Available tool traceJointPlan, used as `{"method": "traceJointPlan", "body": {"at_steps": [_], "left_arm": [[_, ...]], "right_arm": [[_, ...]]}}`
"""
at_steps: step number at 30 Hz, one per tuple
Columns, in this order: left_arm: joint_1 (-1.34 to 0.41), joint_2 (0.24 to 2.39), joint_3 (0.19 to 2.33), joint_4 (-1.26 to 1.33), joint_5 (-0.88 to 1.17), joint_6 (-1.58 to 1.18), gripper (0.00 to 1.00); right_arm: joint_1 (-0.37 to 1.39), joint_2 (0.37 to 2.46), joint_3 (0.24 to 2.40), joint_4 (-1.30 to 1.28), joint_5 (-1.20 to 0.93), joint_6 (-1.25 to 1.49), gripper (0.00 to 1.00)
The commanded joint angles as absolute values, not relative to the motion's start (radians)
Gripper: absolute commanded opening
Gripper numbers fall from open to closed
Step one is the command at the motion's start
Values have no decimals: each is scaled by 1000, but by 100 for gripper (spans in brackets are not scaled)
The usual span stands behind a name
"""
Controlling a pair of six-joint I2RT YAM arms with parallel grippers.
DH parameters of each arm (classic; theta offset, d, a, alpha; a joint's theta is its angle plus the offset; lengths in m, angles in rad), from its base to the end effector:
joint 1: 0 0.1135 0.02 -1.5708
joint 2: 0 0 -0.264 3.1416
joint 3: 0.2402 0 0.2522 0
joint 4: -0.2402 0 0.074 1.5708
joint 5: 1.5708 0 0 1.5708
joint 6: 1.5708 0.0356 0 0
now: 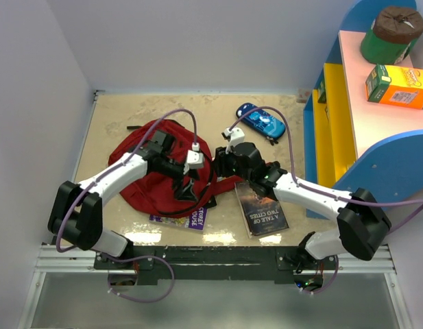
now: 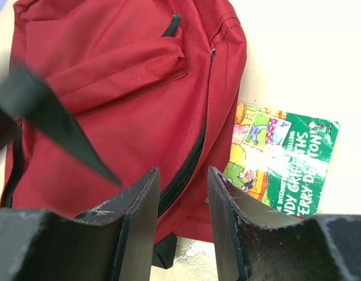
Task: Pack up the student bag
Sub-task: Unzip the student bag at the center of the board.
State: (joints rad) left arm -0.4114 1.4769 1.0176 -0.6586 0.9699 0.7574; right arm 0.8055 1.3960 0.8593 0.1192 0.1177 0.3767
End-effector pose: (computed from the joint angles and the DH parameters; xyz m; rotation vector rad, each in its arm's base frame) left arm 0.2473 -0.1399 0.2369 1.5140 1.7786 -1.1116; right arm 0.2214 0.2244 0.2555 -0.3580 2.0121 0.6403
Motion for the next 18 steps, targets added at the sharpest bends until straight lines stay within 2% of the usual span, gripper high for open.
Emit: {"method": "traceJointPlan", "body": {"at_steps": [1, 4, 11, 18], "left_arm": [[-491, 1446, 959, -525, 878, 623, 94], [-491, 1466, 959, -474, 829, 557, 84], [-492, 1480, 983, -431, 788, 512, 83], [-512, 1516, 985, -452, 765, 552, 77]], "right_arm": [[802, 1370, 865, 133, 136, 396, 41], [801, 1348, 856, 133, 143, 396, 41], [802, 1332, 842, 133, 140, 396, 41], [802, 1316, 828, 133, 147, 391, 40]]}}
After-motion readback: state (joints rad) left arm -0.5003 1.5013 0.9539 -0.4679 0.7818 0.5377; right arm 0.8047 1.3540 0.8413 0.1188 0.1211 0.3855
